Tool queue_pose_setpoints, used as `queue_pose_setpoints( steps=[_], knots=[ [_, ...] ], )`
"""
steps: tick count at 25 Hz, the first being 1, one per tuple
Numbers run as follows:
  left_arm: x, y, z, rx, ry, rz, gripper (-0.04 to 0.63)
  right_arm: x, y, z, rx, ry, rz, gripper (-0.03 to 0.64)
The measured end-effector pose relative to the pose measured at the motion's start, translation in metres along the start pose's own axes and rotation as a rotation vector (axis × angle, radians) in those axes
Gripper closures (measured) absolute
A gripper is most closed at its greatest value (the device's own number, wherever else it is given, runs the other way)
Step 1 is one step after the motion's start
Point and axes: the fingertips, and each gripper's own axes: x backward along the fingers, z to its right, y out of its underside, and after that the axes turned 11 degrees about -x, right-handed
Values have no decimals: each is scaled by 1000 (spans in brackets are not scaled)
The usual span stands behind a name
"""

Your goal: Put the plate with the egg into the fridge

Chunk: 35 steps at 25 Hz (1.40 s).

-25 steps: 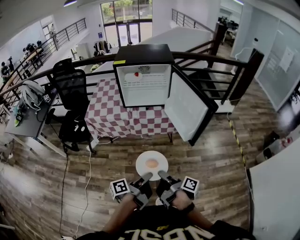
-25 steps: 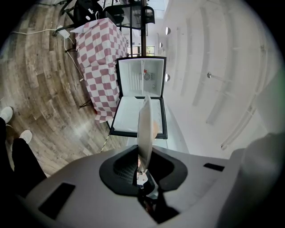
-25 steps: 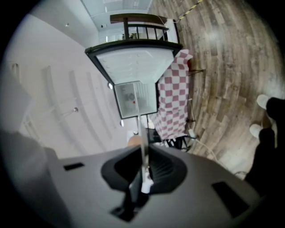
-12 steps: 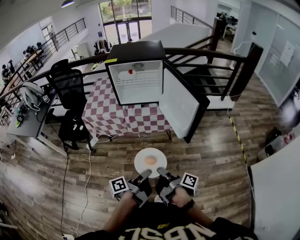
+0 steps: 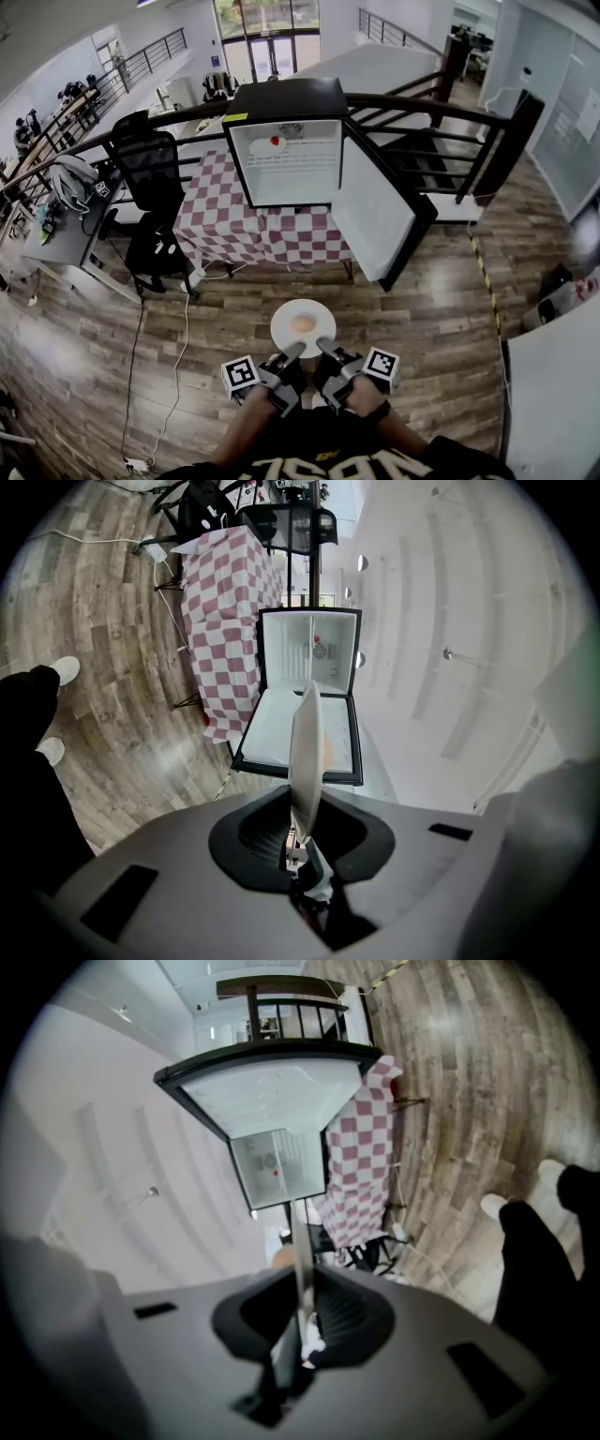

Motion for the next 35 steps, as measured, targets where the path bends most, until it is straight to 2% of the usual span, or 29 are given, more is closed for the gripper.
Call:
queue_pose_setpoints(
  steps=[7,17,27,32,35],
  knots=[
    [-5,-35,-16,25,-8,-16,541,-37,-5,6,-15,22,23,578],
    [-30,-127,-7,33,32,-48,541,-125,-11,-27,14,-6,71,578],
    [-32,-210,-10,38,40,-56,541,-207,-6,-38,4,-20,94,577],
    [-34,-232,-10,48,46,-88,541,-227,-3,-44,-4,-28,132,575],
    [-40,-237,-13,100,35,-110,540,-232,-8,-44,-19,-44,165,574]
  ],
)
